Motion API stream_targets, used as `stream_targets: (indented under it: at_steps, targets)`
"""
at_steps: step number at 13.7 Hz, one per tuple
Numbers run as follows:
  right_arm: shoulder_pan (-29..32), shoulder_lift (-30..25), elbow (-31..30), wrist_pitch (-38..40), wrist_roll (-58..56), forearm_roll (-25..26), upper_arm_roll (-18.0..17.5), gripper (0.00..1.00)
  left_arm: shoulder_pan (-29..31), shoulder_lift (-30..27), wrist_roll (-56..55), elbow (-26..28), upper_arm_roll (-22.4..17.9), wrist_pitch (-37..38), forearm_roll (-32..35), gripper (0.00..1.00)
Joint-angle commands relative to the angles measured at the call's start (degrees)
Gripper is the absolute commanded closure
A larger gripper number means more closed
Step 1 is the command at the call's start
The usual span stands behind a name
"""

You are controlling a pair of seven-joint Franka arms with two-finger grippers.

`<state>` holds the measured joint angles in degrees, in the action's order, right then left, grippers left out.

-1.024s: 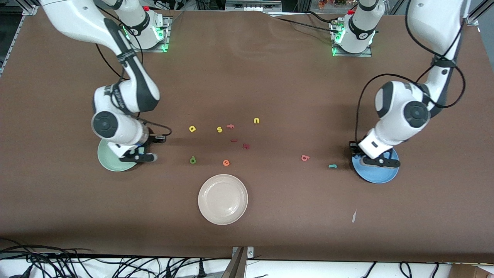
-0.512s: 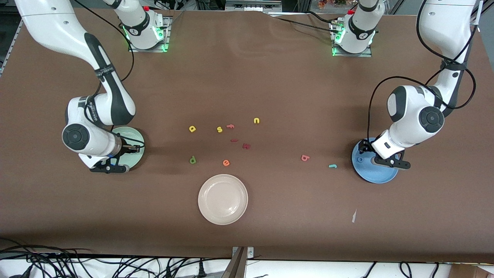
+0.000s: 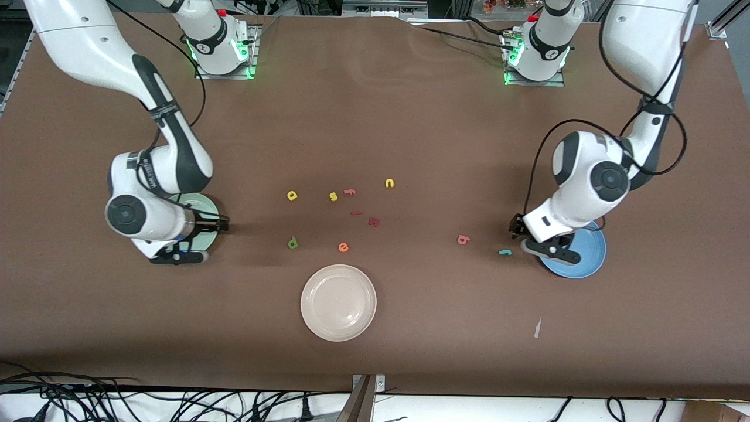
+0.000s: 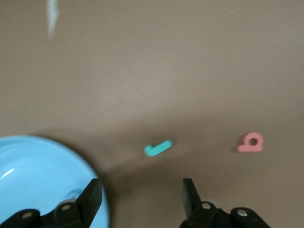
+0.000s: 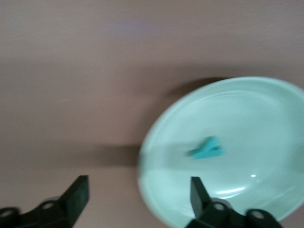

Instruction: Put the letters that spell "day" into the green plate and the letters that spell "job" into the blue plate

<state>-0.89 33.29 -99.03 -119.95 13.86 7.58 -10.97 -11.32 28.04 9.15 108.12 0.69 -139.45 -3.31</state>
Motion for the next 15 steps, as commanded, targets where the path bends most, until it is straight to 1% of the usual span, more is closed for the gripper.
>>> stream_targets:
  at_steps: [1,2,3,4,5,7,9,11,12,14,15]
  targets:
    - [0.1,-1.1,-0.4,2.4,3.4,0.5,-3.9,0.00,-0.8,4.6,1.6,-4.0,-0.6,-1.0,-1.5,0.22]
    - [0.0,-1.3,-1.2,2.0,3.5,0.5,-5.0,0.00,-0.9,5.4,1.6,-4.0,-0.6,-1.5,-1.7,0.19]
    - [0.0,-2.2,-2.5,1.2,4.5,0.5,-6.7,0.00,-1.0,6.2,1.6,-4.0,-0.6,-2.2,-1.7,0.18]
    - [0.0,-3.0,-4.4,-1.0,7.6,0.7,-7.9,0.00,-1.0,7.1,1.6,-3.9,-0.6,-3.4,-1.7,0.18]
    - [0.0,-4.5,-7.0,-3.3,8.3,0.7,-9.0,0.00,-1.0,7.8,1.6,-3.8,-0.6,-4.9,-1.6,0.18]
    - [0.0,-7.4,-11.9,-7.8,8.9,0.7,-10.8,0.00,-1.2,8.6,1.6,-3.6,-0.6,-5.5,-1.6,0.17]
    - [0.0,-8.2,-16.6,-13.7,9.0,0.7,-11.4,0.00,-1.7,9.1,1.6,-3.8,-0.6,-5.6,-1.7,0.17]
    - [-0.1,-8.2,-22.3,-23.7,8.7,1.2,-11.4,0.00,-1.8,9.9,1.6,-4.0,-0.6,-5.6,-1.7,0.17]
    - [-0.3,-8.1,-23.0,-24.9,8.3,1.7,-11.4,0.00,-1.8,10.4,1.6,-4.0,-0.6,-6.4,-1.7,0.17]
    - [-3.0,-7.9,-23.1,-24.9,8.3,2.2,-11.4,0.00,-1.8,10.8,1.6,-4.0,-0.7,-8.4,-1.7,0.17]
    - [-4.0,-7.6,-23.1,-25.0,8.3,2.4,-11.3,0.00,-1.8,10.9,1.7,-4.0,-0.7,-8.4,-1.6,0.19]
